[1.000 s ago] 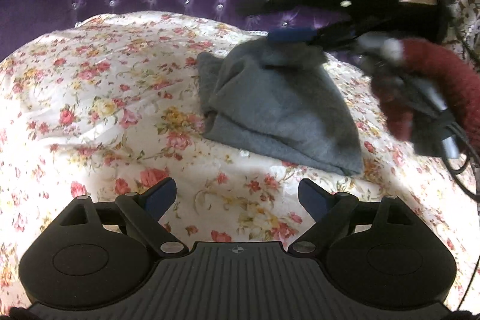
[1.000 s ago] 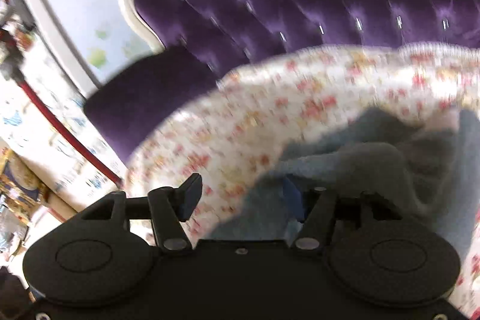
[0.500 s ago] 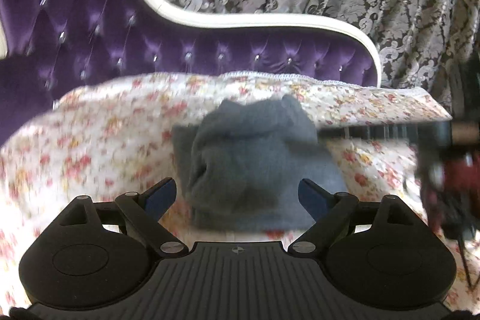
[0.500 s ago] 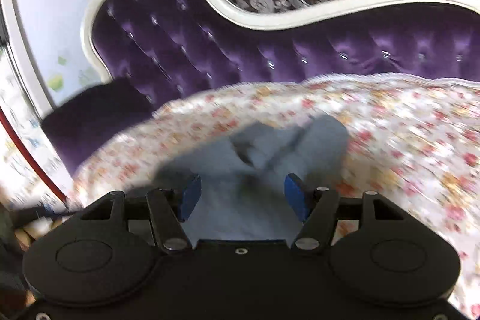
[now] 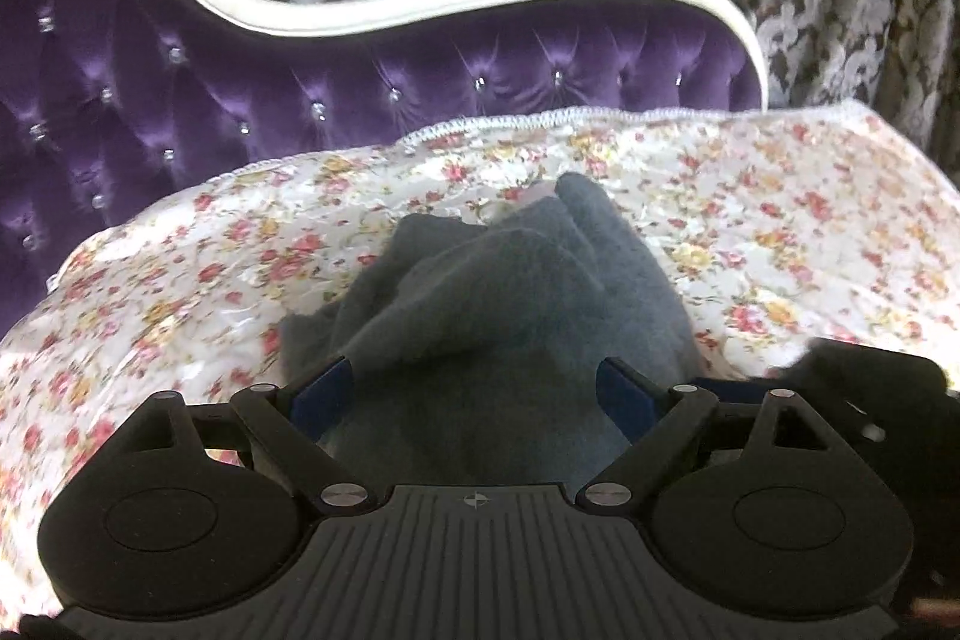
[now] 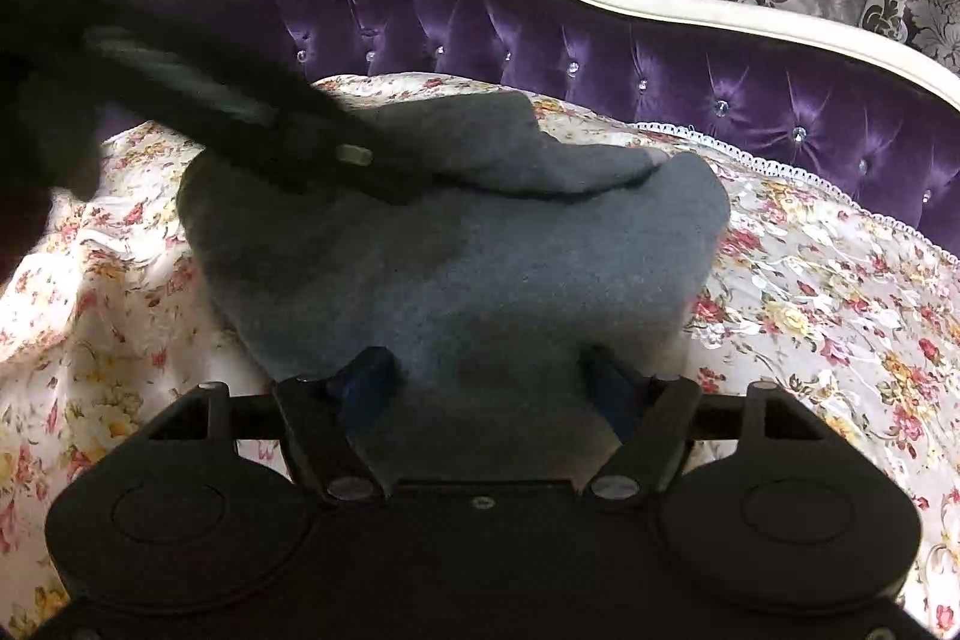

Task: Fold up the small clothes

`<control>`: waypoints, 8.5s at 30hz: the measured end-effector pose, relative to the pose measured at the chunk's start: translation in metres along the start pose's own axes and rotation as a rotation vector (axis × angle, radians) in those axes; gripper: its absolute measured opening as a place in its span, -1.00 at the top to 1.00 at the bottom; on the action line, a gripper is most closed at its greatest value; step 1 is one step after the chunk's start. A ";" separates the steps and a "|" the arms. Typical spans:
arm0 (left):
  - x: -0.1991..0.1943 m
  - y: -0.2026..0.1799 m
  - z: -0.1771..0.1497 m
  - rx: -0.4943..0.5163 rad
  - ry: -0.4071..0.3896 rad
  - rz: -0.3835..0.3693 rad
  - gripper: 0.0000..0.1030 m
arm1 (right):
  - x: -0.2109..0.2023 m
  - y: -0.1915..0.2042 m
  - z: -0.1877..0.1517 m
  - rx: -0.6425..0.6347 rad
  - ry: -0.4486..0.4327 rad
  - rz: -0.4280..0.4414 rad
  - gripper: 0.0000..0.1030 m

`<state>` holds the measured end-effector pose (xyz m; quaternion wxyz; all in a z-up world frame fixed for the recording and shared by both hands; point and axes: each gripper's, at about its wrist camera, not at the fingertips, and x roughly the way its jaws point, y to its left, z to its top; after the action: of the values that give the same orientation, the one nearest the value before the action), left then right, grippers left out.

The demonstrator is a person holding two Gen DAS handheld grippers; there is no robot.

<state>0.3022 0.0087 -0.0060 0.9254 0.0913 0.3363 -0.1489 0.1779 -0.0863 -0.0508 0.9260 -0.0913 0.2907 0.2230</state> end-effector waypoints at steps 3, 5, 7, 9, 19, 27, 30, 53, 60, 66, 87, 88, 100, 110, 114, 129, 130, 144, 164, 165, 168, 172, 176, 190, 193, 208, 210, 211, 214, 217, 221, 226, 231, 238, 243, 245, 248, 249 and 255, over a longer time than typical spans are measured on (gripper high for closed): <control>0.025 0.004 0.011 -0.006 0.029 0.032 -0.72 | -0.002 -0.008 0.001 0.035 -0.004 0.023 -0.48; 0.040 0.016 0.018 -0.034 0.030 0.078 -0.72 | -0.004 -0.012 0.002 0.047 -0.005 0.032 -0.48; 0.054 0.039 0.024 -0.112 0.046 0.145 -0.72 | -0.005 -0.014 0.002 0.050 -0.008 0.034 -0.48; 0.067 0.064 0.025 -0.190 0.079 0.204 -0.71 | -0.008 -0.016 0.003 0.060 -0.015 0.040 -0.48; 0.031 0.109 0.000 -0.238 0.057 0.238 -0.71 | -0.028 -0.032 0.014 0.132 -0.091 0.035 -0.45; -0.002 0.091 -0.015 -0.229 0.000 0.128 -0.73 | -0.009 -0.032 0.019 0.142 -0.033 0.006 -0.45; -0.003 0.087 -0.029 -0.220 0.045 0.106 -0.73 | 0.008 -0.043 0.008 0.205 0.052 -0.008 -0.48; 0.011 0.083 -0.059 -0.388 0.148 -0.171 -0.83 | -0.019 -0.077 0.009 0.385 -0.019 0.138 -0.60; 0.026 0.080 -0.049 -0.417 0.151 -0.254 -0.84 | -0.001 -0.098 0.014 0.430 -0.028 0.184 -0.63; 0.035 0.079 -0.047 -0.432 0.135 -0.286 -0.90 | 0.042 -0.124 0.023 0.564 0.009 0.253 -0.75; 0.043 0.098 -0.054 -0.601 0.098 -0.483 0.36 | 0.082 -0.141 0.021 0.681 0.031 0.438 0.13; 0.041 0.098 -0.052 -0.609 0.097 -0.489 0.36 | 0.079 -0.140 0.023 0.675 0.028 0.428 0.15; -0.011 0.074 -0.040 -0.633 0.064 -0.593 0.38 | 0.013 -0.139 0.050 0.672 0.012 0.403 0.21; -0.099 0.013 -0.086 -0.613 0.084 -0.658 0.37 | -0.079 -0.134 0.009 0.653 0.043 0.399 0.20; -0.115 -0.014 -0.127 -0.571 0.186 -0.653 0.28 | -0.108 -0.130 -0.028 0.631 0.090 0.386 0.13; -0.136 0.002 -0.183 -0.599 0.062 -0.439 -0.17 | -0.127 -0.135 -0.105 0.663 0.061 0.224 -0.22; -0.138 0.004 -0.180 -0.601 0.038 -0.428 -0.37 | -0.128 -0.135 -0.106 0.661 0.059 0.229 -0.23; -0.068 0.018 -0.161 -0.693 0.091 -0.487 -0.80 | -0.153 -0.103 -0.118 0.518 0.057 0.261 -0.39; -0.057 -0.015 -0.134 -0.161 -0.020 -0.214 0.32 | -0.158 -0.087 -0.126 0.459 0.070 0.270 -0.48; -0.058 -0.012 -0.137 -0.173 -0.025 -0.188 0.25 | -0.159 -0.084 -0.125 0.435 0.070 0.251 -0.48; -0.080 -0.003 -0.141 -0.219 -0.077 -0.099 0.11 | -0.163 -0.072 -0.123 0.336 0.066 0.163 -0.63; -0.120 -0.007 -0.142 -0.203 -0.137 -0.042 -0.18 | -0.175 -0.066 -0.119 0.301 0.036 0.121 -0.63; -0.147 -0.029 -0.148 -0.142 -0.180 -0.054 -0.29 | -0.188 -0.051 -0.112 0.212 -0.025 0.082 -0.64; -0.129 -0.040 -0.188 -0.133 -0.057 0.049 -0.46 | -0.186 -0.054 -0.121 0.245 0.065 0.026 -0.79; -0.129 -0.037 -0.188 -0.143 -0.048 0.051 -0.46 | -0.196 -0.052 -0.106 0.210 -0.037 0.001 -0.83; -0.129 -0.037 -0.189 -0.172 -0.036 0.048 -0.46 | -0.079 -0.076 -0.046 0.310 0.030 0.273 -0.90; -0.129 -0.036 -0.190 -0.182 -0.034 0.045 -0.46 | -0.070 -0.090 -0.050 0.377 0.065 0.195 -0.89; -0.129 -0.036 -0.189 -0.185 -0.033 0.046 -0.46 | -0.072 -0.096 -0.052 0.404 0.063 0.159 -0.89; -0.134 -0.035 -0.188 -0.204 -0.043 0.047 -0.45 | -0.095 -0.104 -0.055 0.410 0.016 0.066 -0.90; -0.146 -0.039 -0.184 -0.225 -0.058 0.062 -0.44 | -0.129 -0.094 -0.056 0.337 -0.031 -0.001 -0.92; -0.165 -0.048 -0.176 -0.249 -0.070 0.093 -0.45 | -0.171 -0.070 -0.057 0.217 -0.097 -0.085 -0.99; -0.186 -0.072 -0.161 -0.233 -0.040 0.218 -0.46 | -0.196 -0.048 -0.055 0.197 -0.128 -0.115 -0.99; -0.203 -0.096 -0.149 -0.177 -0.030 0.280 -0.46 | -0.217 -0.032 -0.060 0.262 -0.097 -0.208 -0.99; -0.215 -0.107 -0.152 -0.234 -0.036 0.166 -0.46 | -0.238 -0.024 -0.073 0.319 -0.085 -0.190 -0.99; -0.219 -0.117 -0.159 -0.233 -0.032 0.175 -0.46 | -0.246 -0.014 -0.082 0.301 -0.061 -0.226 -0.99; -0.222 -0.119 -0.161 -0.235 -0.032 0.182 -0.46 | -0.249 -0.010 -0.085 0.294 -0.056 -0.225 -0.99; -0.225 -0.120 -0.165 -0.242 -0.030 0.187 -0.46 | -0.254 -0.005 -0.089 0.304 -0.055 -0.214 -0.99; -0.226 -0.121 -0.166 -0.245 -0.031 0.189 -0.46 | -0.255 -0.005 -0.090 0.310 -0.054 -0.209 -0.99; -0.231 -0.123 -0.173 -0.240 -0.032 0.211 -0.46 | -0.260 0.001 -0.096 0.328 -0.044 -0.191 -0.99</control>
<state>-0.0112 -0.0108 0.0048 0.9454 0.0127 0.3253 -0.0111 -0.0605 -0.2077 0.0220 0.9516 0.0385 0.2926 0.0857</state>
